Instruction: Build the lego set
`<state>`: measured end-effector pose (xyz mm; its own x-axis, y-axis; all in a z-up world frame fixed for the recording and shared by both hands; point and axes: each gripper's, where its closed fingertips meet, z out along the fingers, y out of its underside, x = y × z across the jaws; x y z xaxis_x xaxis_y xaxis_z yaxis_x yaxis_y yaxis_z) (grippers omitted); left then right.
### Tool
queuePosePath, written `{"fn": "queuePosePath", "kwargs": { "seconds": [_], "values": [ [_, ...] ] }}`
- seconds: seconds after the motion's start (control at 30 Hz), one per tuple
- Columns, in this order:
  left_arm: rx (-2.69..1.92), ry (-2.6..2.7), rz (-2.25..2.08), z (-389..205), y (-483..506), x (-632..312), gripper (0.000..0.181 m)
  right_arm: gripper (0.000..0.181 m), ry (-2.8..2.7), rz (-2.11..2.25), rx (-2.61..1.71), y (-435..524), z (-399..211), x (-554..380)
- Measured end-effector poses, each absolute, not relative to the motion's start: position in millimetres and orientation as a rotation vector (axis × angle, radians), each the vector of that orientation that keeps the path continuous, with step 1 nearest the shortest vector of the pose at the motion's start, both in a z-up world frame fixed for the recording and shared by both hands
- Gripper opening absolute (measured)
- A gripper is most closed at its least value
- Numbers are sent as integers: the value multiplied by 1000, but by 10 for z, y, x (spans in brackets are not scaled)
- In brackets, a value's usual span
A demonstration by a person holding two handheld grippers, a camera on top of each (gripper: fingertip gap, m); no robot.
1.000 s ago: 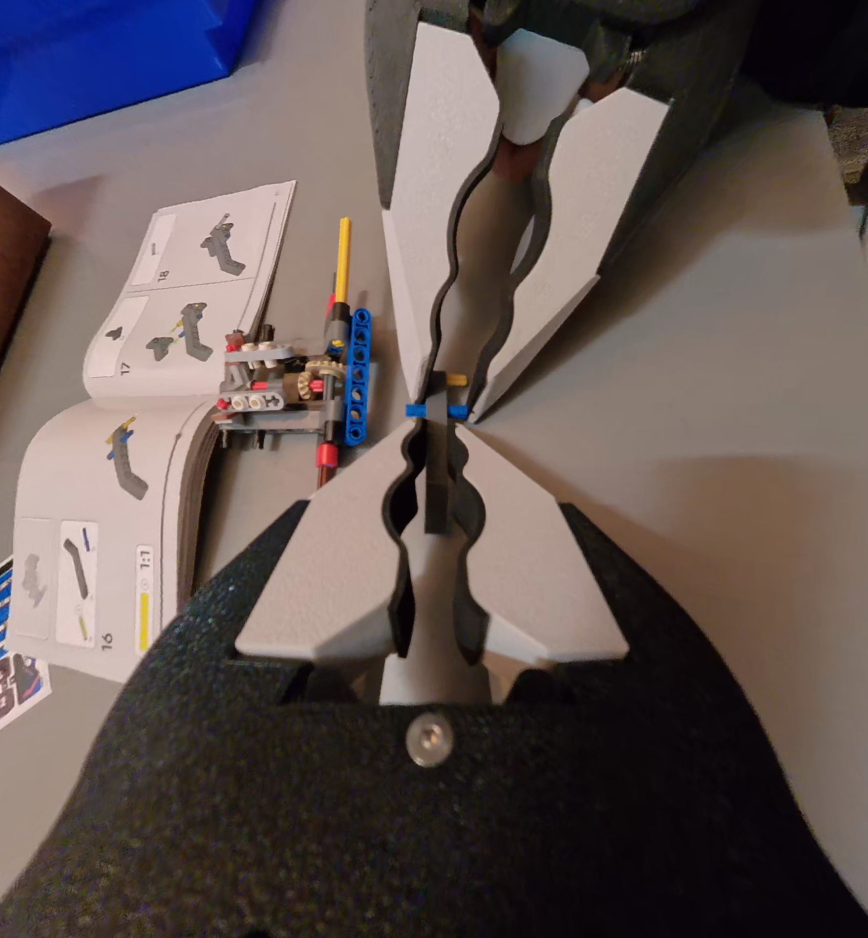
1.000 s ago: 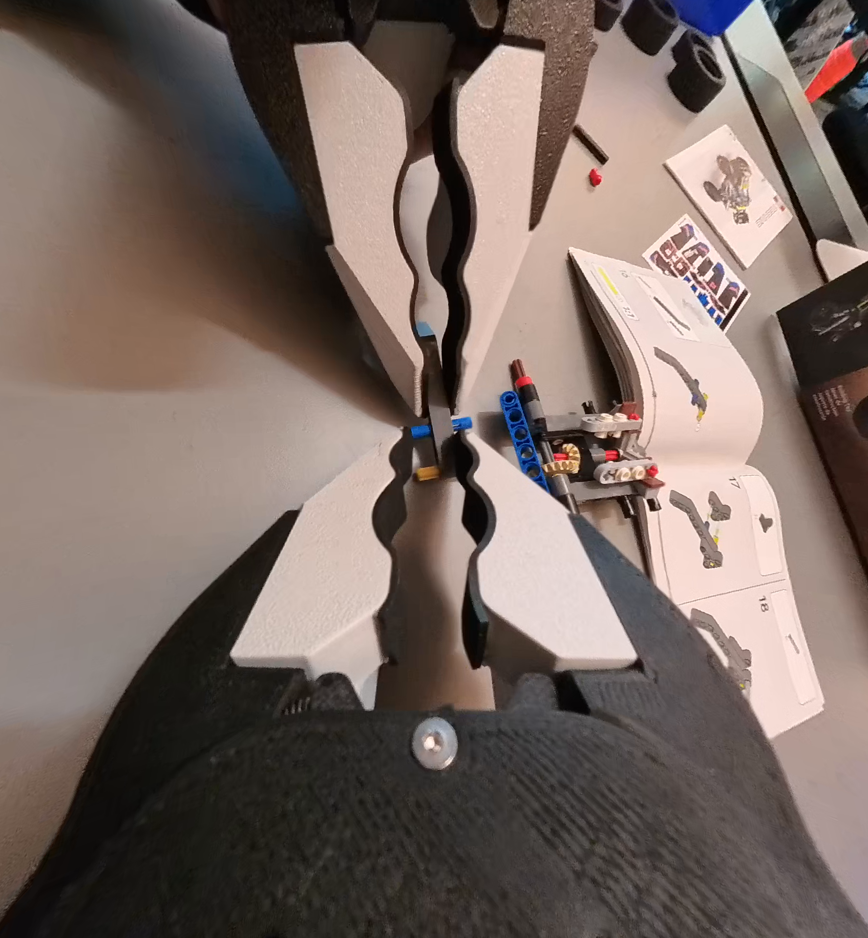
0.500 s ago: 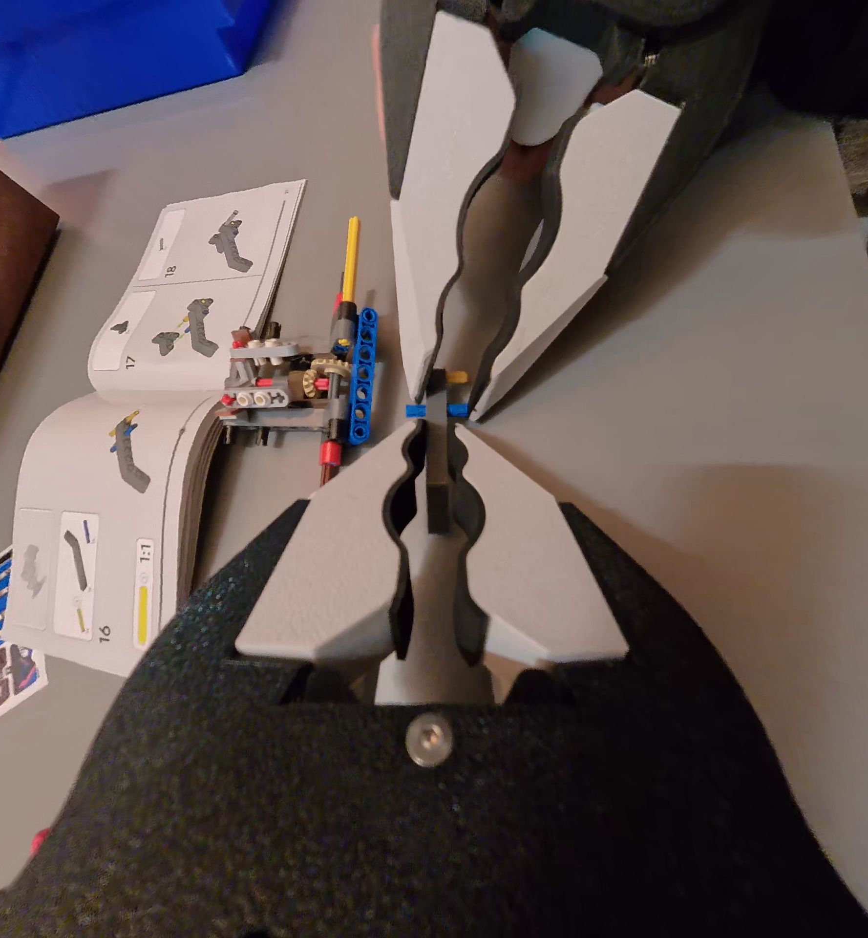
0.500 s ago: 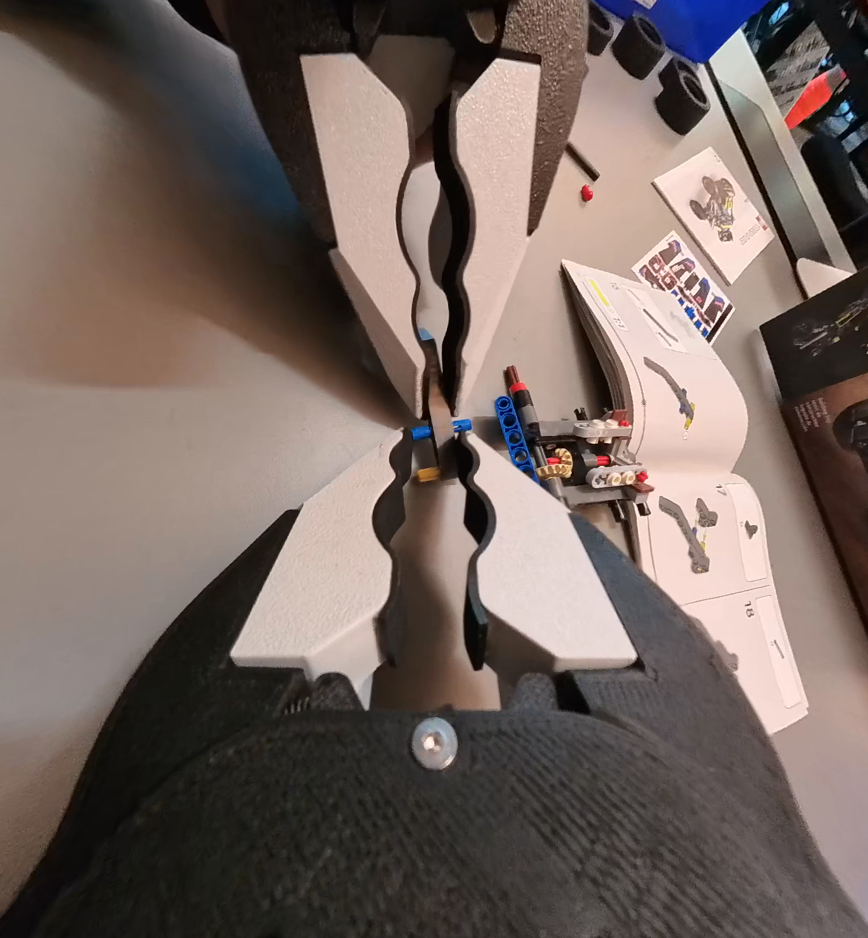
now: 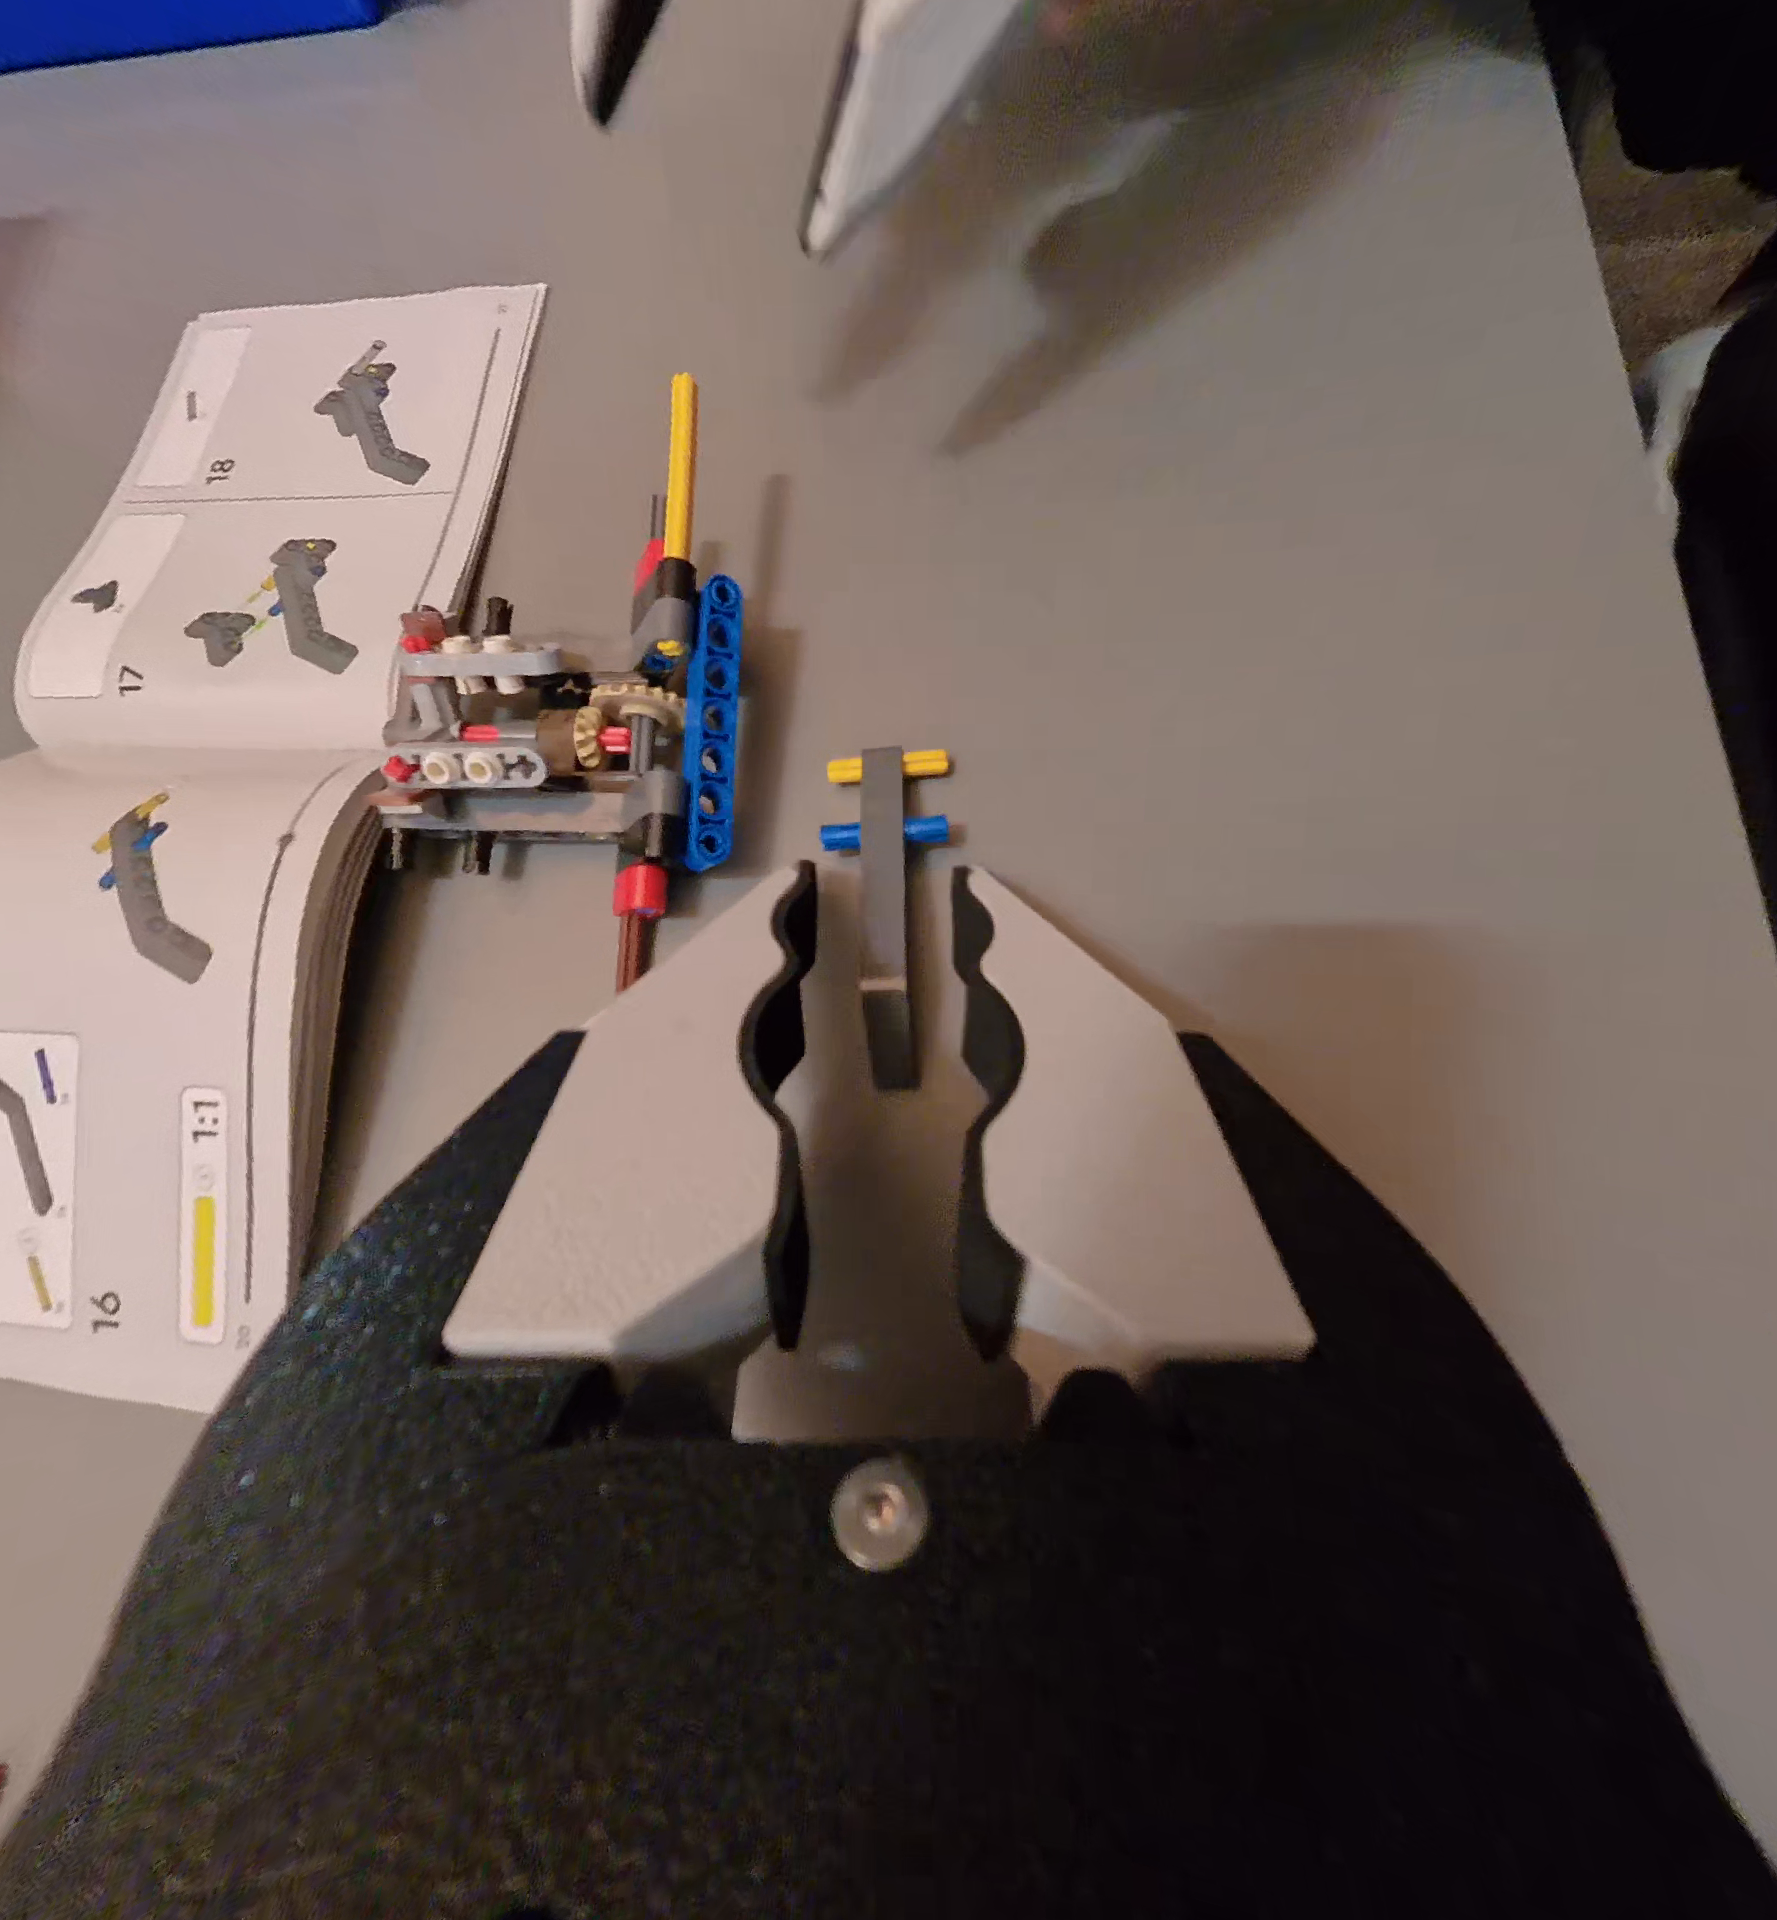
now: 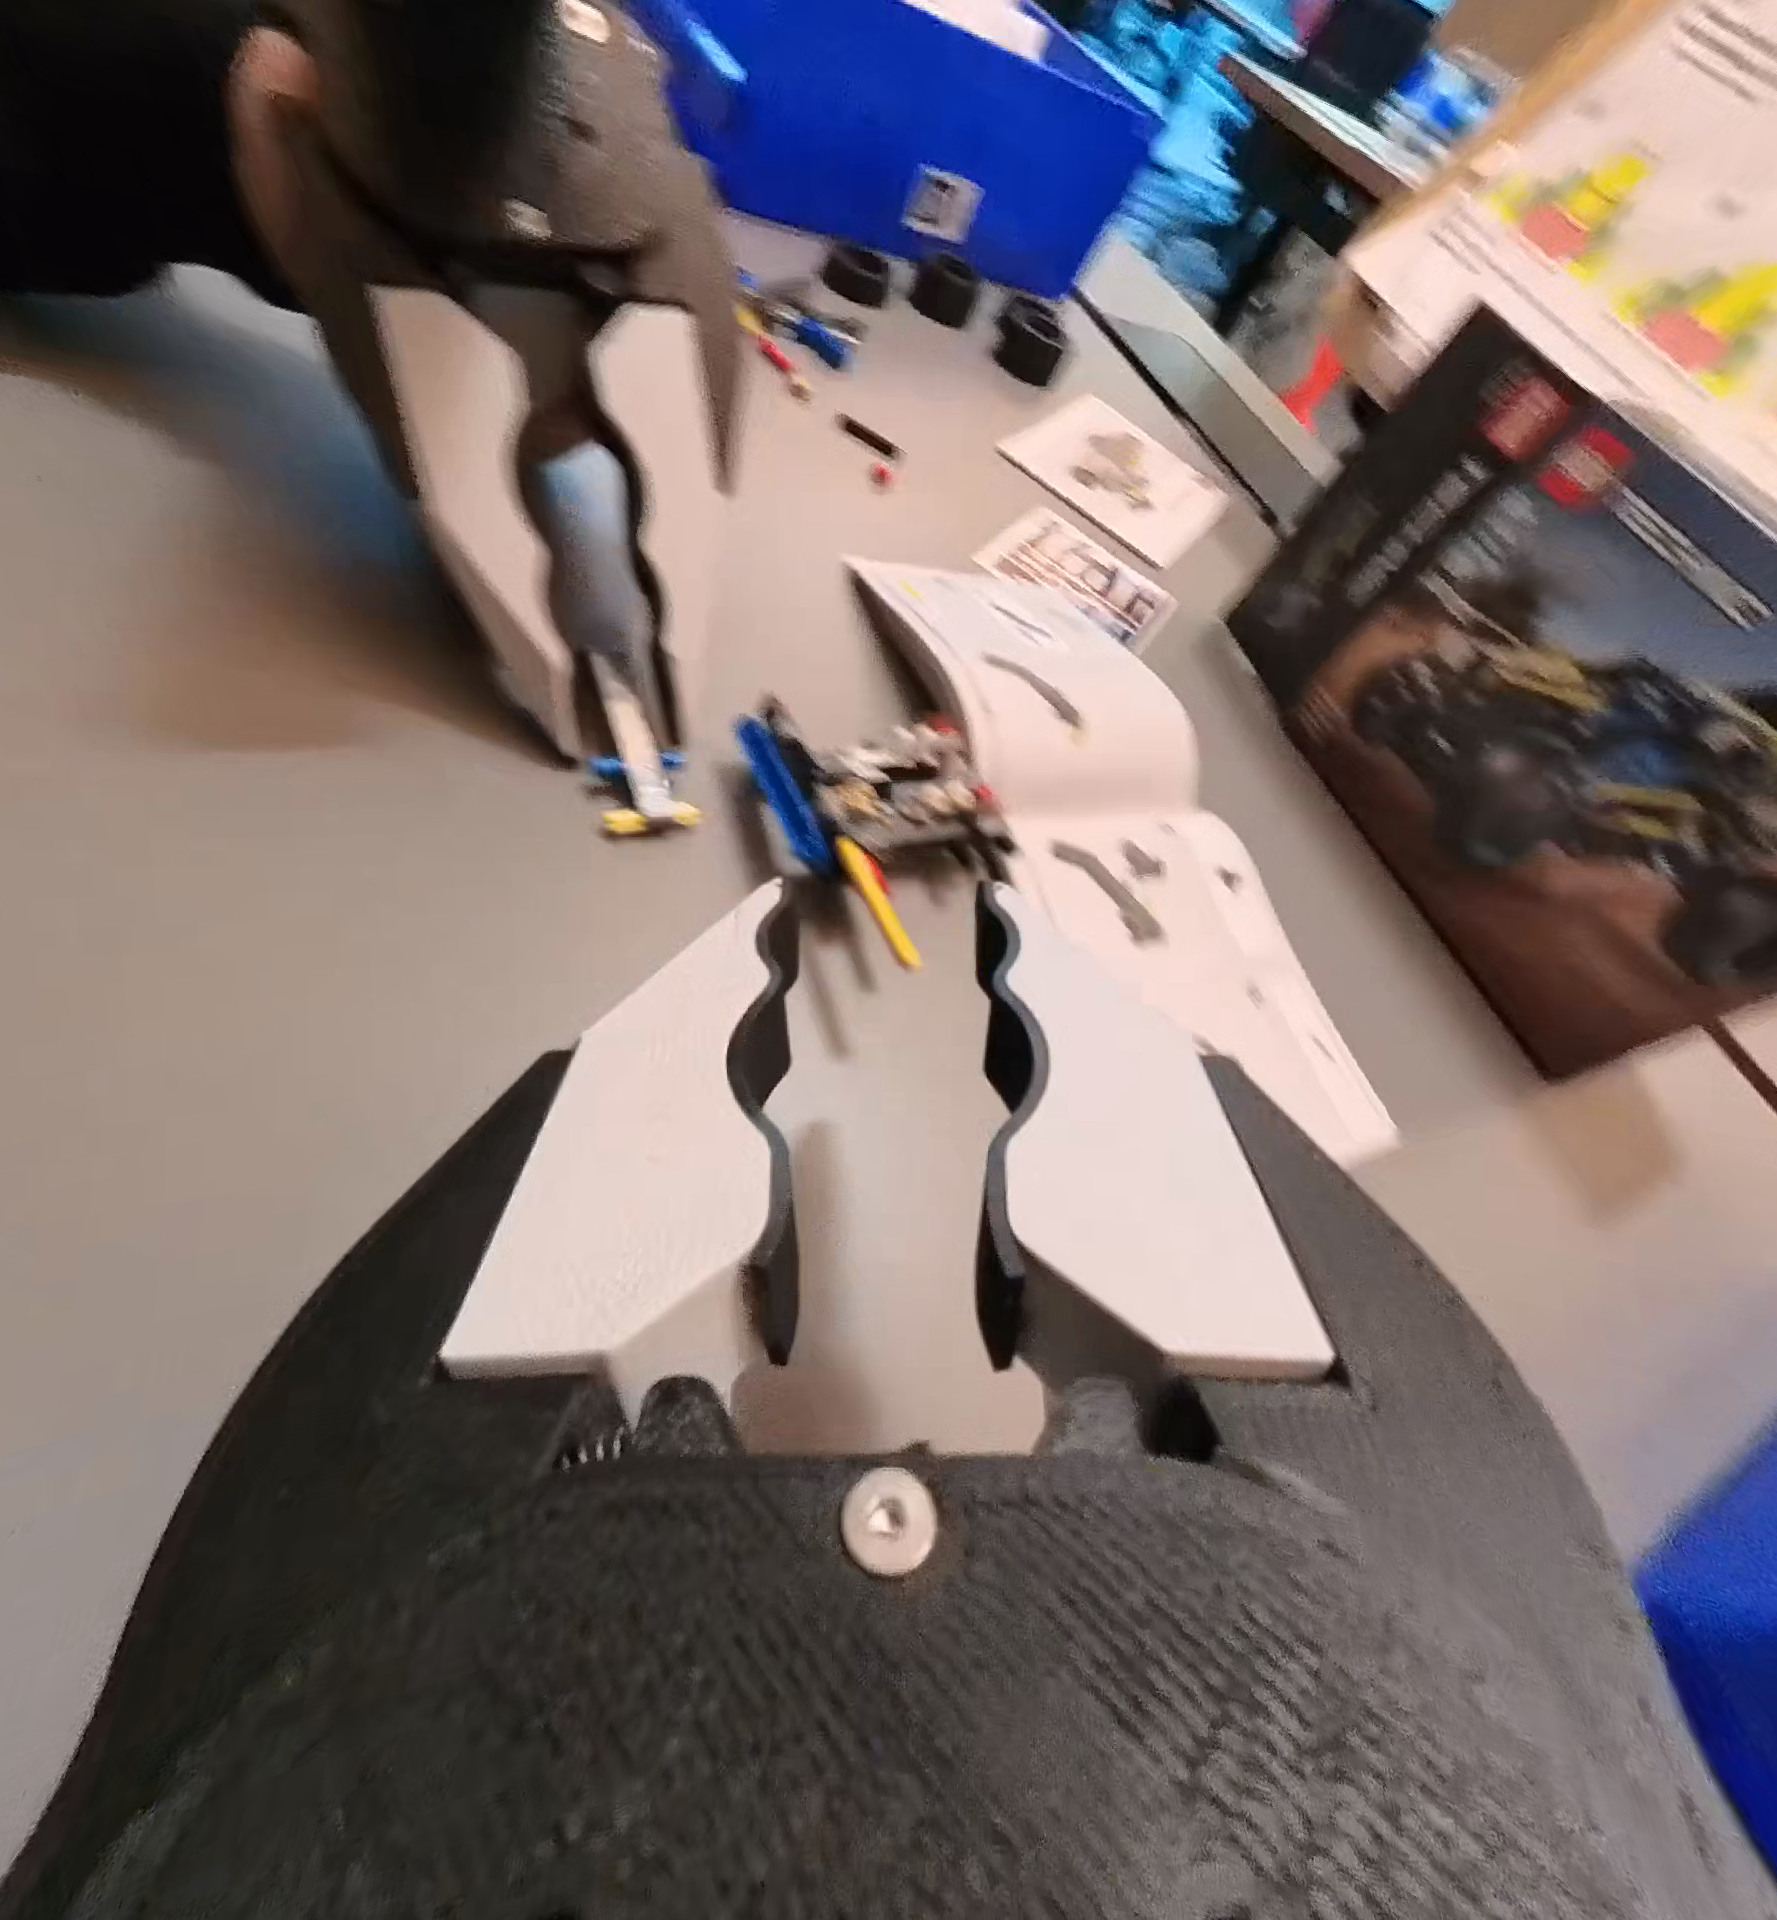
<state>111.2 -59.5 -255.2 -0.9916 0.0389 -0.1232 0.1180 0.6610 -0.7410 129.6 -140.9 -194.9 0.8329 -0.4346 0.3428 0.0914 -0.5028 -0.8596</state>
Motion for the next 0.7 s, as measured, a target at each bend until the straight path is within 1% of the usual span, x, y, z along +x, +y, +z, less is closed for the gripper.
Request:
{"fn": "queuePosePath", "kwargs": {
  "seconds": [0.13,0.27,0.37,0.4,0.53,0.57,0.6,0.7],
  "values": [
    [57,2743,-1325,-2452,-548,1167,26,29,524,-777,-1949,-1952,-1936,1588],
    [-70,2652,-1444,-2239,-445,1320,25,26,654,-891,-2032,-2273,-2130,1737],
    [-236,2576,-1388,-2176,-247,1582,25,24,667,-912,-2052,-2278,-2205,1778],
    [-278,2565,-1367,-2175,-170,1636,25,21,656,-908,-2069,-2258,-2232,1773],
    [-423,2502,-1328,-2159,157,1741,24,20,654,-959,-2198,-2321,-2410,1796],
    [-451,2489,-1325,-2153,243,1743,24,10,638,-962,-2235,-2311,-2459,1792],
    [-475,2474,-1319,-2144,330,1744,24,4,624,-969,-2251,-2298,-2478,1789],
    [-540,2432,-1291,-2125,594,1748,22,1,618,-937,-2262,-2276,-2498,1782]
  ]
}}
